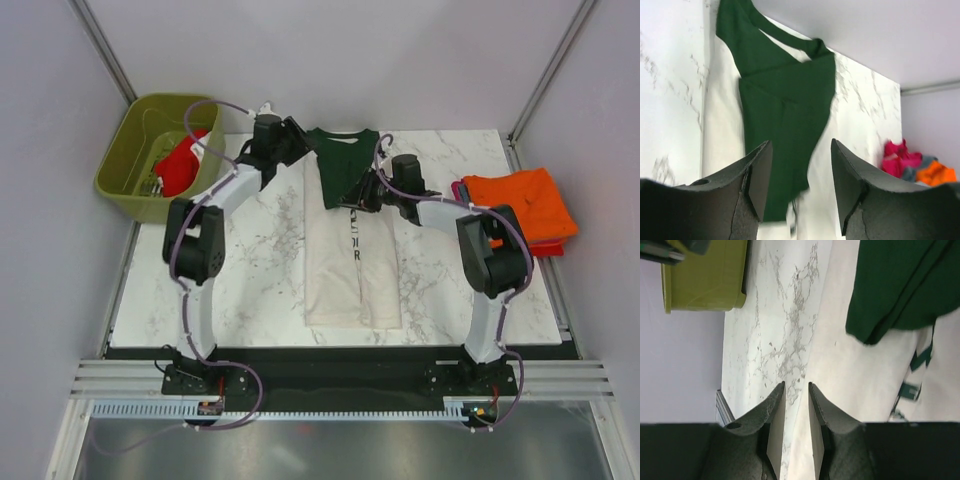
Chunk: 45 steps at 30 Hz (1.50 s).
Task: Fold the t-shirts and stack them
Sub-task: Fold the tshirt
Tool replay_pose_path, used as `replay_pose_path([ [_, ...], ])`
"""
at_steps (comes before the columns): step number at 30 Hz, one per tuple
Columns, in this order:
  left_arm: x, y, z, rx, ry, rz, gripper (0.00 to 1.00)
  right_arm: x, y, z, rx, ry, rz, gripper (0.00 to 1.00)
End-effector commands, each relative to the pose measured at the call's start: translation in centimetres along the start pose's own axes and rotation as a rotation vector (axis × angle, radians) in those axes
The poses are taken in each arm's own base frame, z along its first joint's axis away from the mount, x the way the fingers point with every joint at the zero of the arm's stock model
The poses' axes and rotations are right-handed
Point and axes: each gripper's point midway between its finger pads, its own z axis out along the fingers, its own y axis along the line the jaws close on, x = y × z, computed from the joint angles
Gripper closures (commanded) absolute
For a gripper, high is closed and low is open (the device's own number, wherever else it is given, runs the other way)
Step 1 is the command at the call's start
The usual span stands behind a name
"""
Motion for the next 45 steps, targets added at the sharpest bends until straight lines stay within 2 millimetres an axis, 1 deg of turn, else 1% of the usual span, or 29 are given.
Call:
replay_pose_path([
  [1, -1.2, -3.9, -7.5, 0.08, 0.027, 0.13, 0.43, 1.3, 1.0, -4.1, 0.093, -0.011, -0.094, 0.68],
  [2, -0.6, -3.9, -9.1, 0.071, 0.049, 0.145, 0.43, 1.9, 0.4, -5.0, 0.128, -0.012, -0.11, 0.68],
  [3, -0.1, -3.5, -10.4, 0.058, 0.063, 0.16, 0.43, 1.6, 1.3, -6.6, 0.147, -0.053, -0.133, 0.66],
  [4, 1.2, -2.9, -13.2, 0.044, 0.09, 0.163, 0.43, 3.4, -0.1, -7.5, 0.191, -0.034, -0.114, 0.66],
  [5, 2.0, -2.6, -14.5, 0.042, 0.105, 0.163, 0.43, 4.4, -0.6, -8.5, 0.23, -0.019, -0.103, 0.62],
  [6, 3.0, -2.1, -15.7, 0.034, 0.121, 0.159, 0.42, 4.6, 0.5, -10.0, 0.23, -0.036, -0.145, 0.58],
  [7, 5.9, -0.1, -17.2, -0.003, 0.181, 0.157, 0.41, 6.5, -1.3, -11.2, 0.315, -0.004, -0.127, 0.56],
  [8, 8.0, 0.4, -19.5, -0.001, 0.208, 0.166, 0.41, 7.6, -1.9, -13.1, 0.384, 0.001, -0.152, 0.56],
  [9, 7.5, -1.0, -20.6, 0.03, 0.184, 0.177, 0.41, 7.1, -0.8, -13.7, 0.362, -0.023, -0.183, 0.55],
  [10, 10.2, 1.1, -21.7, -0.006, 0.236, 0.182, 0.4, 8.8, -2.5, -15.0, 0.442, 0.005, -0.173, 0.55],
  [11, 10.9, 0.9, -23.2, 0.0, 0.24, 0.189, 0.39, 9.3, -2.7, -15.9, 0.474, 0.004, -0.179, 0.54],
  [12, 12.8, 0.9, -24.1, 0.007, 0.277, 0.191, 0.39, 9.3, -2.1, -17.2, 0.481, -0.02, -0.197, 0.54],
  [13, 15.3, 2.5, -25.0, -0.016, 0.338, 0.192, 0.38, 11.0, -3.5, -18.3, 0.539, 0.011, -0.18, 0.54],
  [15, 17.6, 3.0, -26.6, -0.016, 0.388, 0.182, 0.38, 12.1, -3.6, -20.0, 0.566, 0.009, -0.183, 0.53],
  [16, 20.0, 3.9, -27.7, -0.026, 0.444, 0.196, 0.37, 14.0, -5.0, -21.0, 0.617, 0.053, -0.159, 0.52],
  [17, 20.8, 4.3, -28.2, -0.037, 0.457, 0.203, 0.37, 14.8, -5.7, -21.6, 0.65, 0.06, -0.154, 0.52],
  [18, 21.9, 4.2, -29.5, -0.04, 0.478, 0.205, 0.36, 15.5, -5.6, -22.2, 0.654, 0.057, -0.154, 0.51],
  [19, 23.0, 5.5, -30.2, -0.067, 0.494, 0.206, 0.35, 16.8, -5.6, -22.1, 0.643, 0.068, -0.12, 0.5],
  [20, 23.6, 5.7, -30.7, -0.061, 0.505, 0.205, 0.34, 17.6, -5.0, -21.8, 0.624, 0.074, -0.106, 0.42],
  [21, 24.6, 6.2, -31.8, -0.065, 0.524, 0.195, 0.33, 18.6, -4.2, -21.6, 0.597, 0.086, -0.118, 0.42],
  [22, 25.0, 6.4, -32.3, -0.063, 0.533, 0.185, 0.33, 19.5, -4.5, -21.8, 0.617, 0.095, -0.083, 0.43],
  [24, 26.1, 6.8, -33.3, -0.057, 0.561, 0.171, 0.32, 20.1, -4.7, -22.2, 0.646, 0.078, -0.089, 0.43],
  [25, 26.2, 6.6, -33.8, -0.043, 0.559, 0.164, 0.32, 21.1, -5.5, -22.5, 0.661, 0.094, -0.079, 0.43],
  [26, 26.4, 6.6, -34.0, -0.044, 0.559, 0.149, 0.32, 21.7, -5.5, -22.5, 0.655, 0.094, -0.066, 0.46],
  [30, 27.6, 7.1, -34.4, -0.044, 0.586, 0.144, 0.36, 24.0, -7.4, -22.9, 0.69, 0.138, -0.033, 0.56],
  [35, 29.2, 7.2, -33.9, -0.015, 0.624, 0.112, 0.44, 24.6, -7.9, -22.6, 0.676, 0.134, -0.017, 0.57],
  [39, 30.0, 7.9, -33.7, -0.026, 0.633, 0.088, 0.45, 25.6, -7.6, -21.7, 0.619, 0.171, 0.003, 0.58],
  [42, 30.3, 8.1, -33.6, -0.025, 0.638, 0.081, 0.47, 25.6, -7.4, -21.4, 0.601, 0.164, 0.008, 0.58],
  [45, 30.7, 8.4, -33.4, -0.037, 0.647, 0.077, 0.5, 25.6, -7.3, -21.4, 0.598, 0.167, 0.006, 0.64],
])
